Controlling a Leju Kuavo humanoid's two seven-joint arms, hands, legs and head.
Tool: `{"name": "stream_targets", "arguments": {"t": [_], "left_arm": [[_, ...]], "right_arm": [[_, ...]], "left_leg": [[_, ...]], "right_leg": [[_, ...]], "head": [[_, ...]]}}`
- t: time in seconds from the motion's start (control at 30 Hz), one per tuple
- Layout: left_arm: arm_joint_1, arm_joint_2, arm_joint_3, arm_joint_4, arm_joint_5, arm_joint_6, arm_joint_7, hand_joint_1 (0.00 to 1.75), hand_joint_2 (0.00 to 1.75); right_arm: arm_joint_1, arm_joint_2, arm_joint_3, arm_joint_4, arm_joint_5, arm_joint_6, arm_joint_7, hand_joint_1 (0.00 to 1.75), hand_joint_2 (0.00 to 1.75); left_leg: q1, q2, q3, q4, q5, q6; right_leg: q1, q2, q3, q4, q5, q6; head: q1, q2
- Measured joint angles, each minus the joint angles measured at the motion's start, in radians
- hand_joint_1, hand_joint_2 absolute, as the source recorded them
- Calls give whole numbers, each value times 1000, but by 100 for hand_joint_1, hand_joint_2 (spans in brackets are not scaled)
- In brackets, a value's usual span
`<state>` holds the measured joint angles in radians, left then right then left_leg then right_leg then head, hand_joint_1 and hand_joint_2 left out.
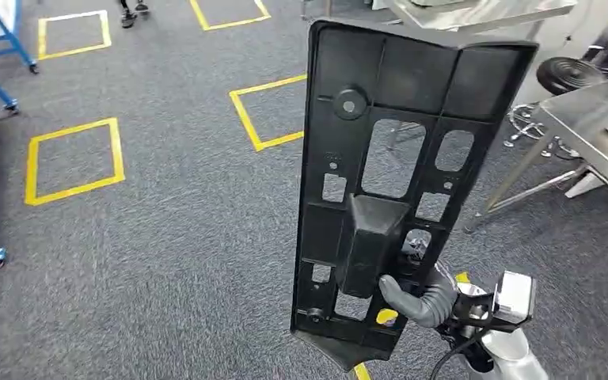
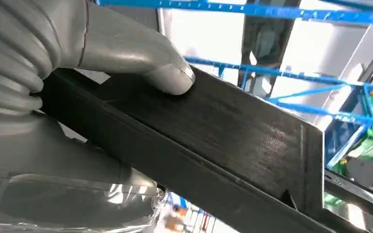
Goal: Take the parts from the cabinet and place them on the table.
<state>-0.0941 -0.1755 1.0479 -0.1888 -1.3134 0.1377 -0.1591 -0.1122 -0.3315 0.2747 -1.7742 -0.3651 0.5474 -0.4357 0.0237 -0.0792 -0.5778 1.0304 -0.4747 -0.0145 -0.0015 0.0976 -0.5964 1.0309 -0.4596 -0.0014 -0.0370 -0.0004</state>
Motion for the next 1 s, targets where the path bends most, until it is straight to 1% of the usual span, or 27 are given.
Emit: {"name": "stream_targets", "arguments": {"t": [0.1,0.13,0.17,0.2,0.23,0.27,0.3,0.33,0.37,0.4,0.43,0.47,0.5,0.53,0.6,0.63,0.67,0.7,0.73,0.77,0.8,0.83,0.87,0.9,0.93,0.97,1.0], "left_arm": [[2,-1,0,0,3,0,14,0,175],[2,-2,1,0,5,1,20,0,175],[2,-3,2,0,6,2,26,0,175],[2,-4,2,0,6,4,28,0,175],[5,-5,2,0,6,4,31,0,175],[8,-7,3,0,6,4,34,0,175],[11,-9,3,0,6,5,37,0,175],[11,-10,4,0,5,5,41,0,175],[11,-12,5,0,3,5,43,0,175],[10,-15,5,0,3,5,44,0,175],[9,-18,5,0,2,5,45,0,175],[10,-22,5,0,0,5,45,0,175],[10,-26,5,0,0,6,45,0,175],[10,-26,5,0,-1,6,47,0,175],[10,-33,5,0,-1,7,52,0,175],[7,-34,6,0,0,8,56,0,175],[7,-34,6,0,0,8,61,0,175],[8,-34,6,0,-1,8,68,0,175],[9,-34,6,0,-4,7,78,0,175],[12,-34,6,0,-8,5,91,0,175],[15,-34,6,0,-10,4,101,0,175],[19,-34,6,0,-13,2,110,0,175],[22,-34,6,0,-17,-1,116,0,175],[22,-32,6,0,-19,-3,119,0,175],[21,-28,6,0,-21,-7,121,0,175],[21,-25,5,0,-23,-11,121,0,175],[22,-24,5,0,-25,-13,120,0,175]], "right_arm": [[15,-7,-3,-8,-2,-8,5,169,175],[19,-17,-7,-14,-4,-8,6,169,175],[22,-27,-11,-18,-9,-7,6,169,175],[20,-33,-14,-20,-12,-7,7,169,175],[19,-35,-16,-21,-16,-7,7,169,175],[20,-36,-17,-22,-18,-6,7,169,175],[23,-38,-18,-22,-18,-6,7,169,175],[26,-40,-21,-22,-18,-5,8,169,175],[29,-44,-22,-22,-18,-5,9,169,175],[34,-45,-24,-25,-18,-6,11,169,175],[40,-47,-28,-31,-18,-8,14,169,175],[44,-50,-32,-36,-20,-9,16,169,175],[46,-52,-35,-39,-21,-9,17,169,175],[51,-53,-39,-42,-22,-9,17,169,175],[72,-54,-46,-47,-24,-9,17,169,175],[81,-54,-49,-48,-24,-10,17,169,175],[91,-54,-50,-49,-24,-9,17,169,175],[92,-54,-51,-50,-26,-9,15,169,175],[93,-53,-51,-47,-27,-10,13,169,175],[100,-52,-51,-44,-28,-10,9,169,175],[110,-51,-52,-42,-28,-10,3,169,175],[120,-48,-54,-39,-27,-10,-5,169,175],[128,-48,-56,-39,-27,-10,-9,169,175],[140,-47,-60,-39,-24,-10,-16,169,175],[157,-45,-69,-40,-20,-10,-25,169,175],[173,-42,-79,-43,-16,-10,-32,169,175],[185,-40,-87,-48,-13,-7,-37,169,175]], "left_leg": [[-10,28,1,4,3,21],[-3,38,5,-8,9,31],[-5,49,9,-14,12,36],[-6,59,11,-15,11,42],[-8,71,11,-15,10,44],[-11,83,11,-15,8,46],[-12,96,10,-15,6,47],[-13,108,11,-15,4,48],[-14,119,13,-15,2,47],[-15,129,17,-15,-1,46],[-15,137,23,-15,-5,44],[-16,145,29,-16,-9,43],[-22,151,31,-15,-13,37],[-21,160,32,-15,-15,32],[-17,179,41,-21,-18,22],[-21,186,48,-23,-22,15],[-15,163,46,-10,-32,10],[-15,126,30,27,-56,8],[-15,105,-5,101,-94,8],[-14,93,-50,191,-133,6],[-14,88,-88,260,-157,3],[-14,87,-113,298,-158,1],[-13,87,-114,286,-136,0],[-11,85,-93,227,-88,-1],[-9,80,-53,137,-34,-2],[-5,58,-12,45,11,-2],[-3,12,4,10,-9,-1]], "right_leg": [[-10,27,-6,-13,9,22],[-10,28,-7,-10,6,26],[-8,-26,-15,11,-8,28],[-6,-60,-40,61,-39,32],[-7,-77,-81,140,-78,36],[-8,-84,-122,220,-109,40],[-11,-87,-155,280,-125,42],[-13,-88,-166,297,-117,43],[-12,-91,-151,263,-89,42],[-12,-96,-112,187,-46,40],[-10,-112,-59,87,0,34],[-5,-145,-12,2,26,26],[8,-167,-4,-14,9,20],[10,-157,-6,-19,15,15],[14,-135,-7,-18,12,7],[13,-123,-2,-30,16,1],[1,-117,9,-39,22,-4],[-1,-108,13,-44,22,-9],[-1,-98,13,-43,22,-12],[0,-88,14,-42,20,-15],[1,-77,14,-41,18,-17],[1,-65,14,-38,16,-17],[0,-52,15,-35,14,-15],[-1,-38,16,-31,11,-12],[-3,-26,19,-26,6,-8],[-4,-17,20,-18,0,-3],[0,-9,14,-8,-6,4]], "head": [[0,0],[0,0],[0,0],[0,0],[0,0],[0,0],[0,0],[0,0],[0,0],[0,0],[0,0],[0,0],[0,0],[0,0],[0,0],[0,0],[0,0],[0,0],[0,0],[0,0],[0,0],[0,0],[0,0],[0,0],[0,0],[0,0],[0,0]]}}
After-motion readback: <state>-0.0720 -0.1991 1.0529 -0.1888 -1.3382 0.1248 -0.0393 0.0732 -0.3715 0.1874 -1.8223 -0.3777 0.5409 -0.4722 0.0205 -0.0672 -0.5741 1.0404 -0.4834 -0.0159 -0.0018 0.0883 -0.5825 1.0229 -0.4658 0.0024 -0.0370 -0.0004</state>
